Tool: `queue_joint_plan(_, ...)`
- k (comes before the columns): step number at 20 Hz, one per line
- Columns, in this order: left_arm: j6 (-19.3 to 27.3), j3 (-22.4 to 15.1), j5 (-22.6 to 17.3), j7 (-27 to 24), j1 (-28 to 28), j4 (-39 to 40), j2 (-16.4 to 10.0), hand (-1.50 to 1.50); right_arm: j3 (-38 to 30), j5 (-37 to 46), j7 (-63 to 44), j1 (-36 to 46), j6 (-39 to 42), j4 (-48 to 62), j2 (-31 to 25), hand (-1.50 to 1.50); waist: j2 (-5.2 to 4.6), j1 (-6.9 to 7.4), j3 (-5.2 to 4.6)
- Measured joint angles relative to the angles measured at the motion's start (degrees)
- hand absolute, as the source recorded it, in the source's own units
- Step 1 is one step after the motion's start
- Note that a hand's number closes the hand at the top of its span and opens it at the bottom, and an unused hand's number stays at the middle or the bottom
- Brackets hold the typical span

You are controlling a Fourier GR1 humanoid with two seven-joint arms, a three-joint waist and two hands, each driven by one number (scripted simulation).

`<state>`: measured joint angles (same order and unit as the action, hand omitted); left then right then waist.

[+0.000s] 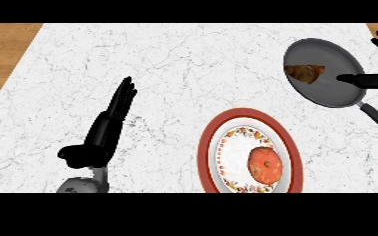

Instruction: Pick the croissant from the plate and place it in the pan

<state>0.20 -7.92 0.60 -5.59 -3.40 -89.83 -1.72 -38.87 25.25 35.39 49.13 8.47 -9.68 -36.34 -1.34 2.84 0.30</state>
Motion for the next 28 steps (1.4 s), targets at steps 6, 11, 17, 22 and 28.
queue_joint_plan(6, 0.29, -0.37, 0.25, 0.93, 0.89, -1.7, 0.09, 0.0, -0.44, -1.54, 5.06, -4.61, 14.33, 0.84, -4.51, -1.5, 0.23, -0.46, 0.0)
queue_joint_plan(11, -0.03, 0.32, 0.06, -0.16, 0.56, -0.14, -0.04, 0.0, 0.63, -1.54, 7.09, -8.4, 16.94, -0.52, -5.65, -1.5, 0.34, -0.86, -0.01)
queue_joint_plan(17, -0.29, 0.61, 0.04, -0.59, 0.98, -0.28, -0.26, 0.0, 2.24, -1.3, 8.93, -10.95, 16.1, -2.08, -5.65, -1.5, 0.48, -0.9, -0.02)
queue_joint_plan(22, 0.39, 0.55, 0.47, 0.3, 0.11, -0.11, 0.31, 0.0, 3.92, -0.95, 10.39, -13.23, 16.0, -2.87, -5.9, -1.5, 0.6, -1.27, -0.05)
queue_joint_plan(28, 0.02, 0.02, 0.41, -0.85, 1.69, -0.37, 0.16, 0.0, 5.16, -1.1, 11.78, -15.11, 14.6, -3.21, -6.44, -1.5, 0.68, -1.26, -0.05)
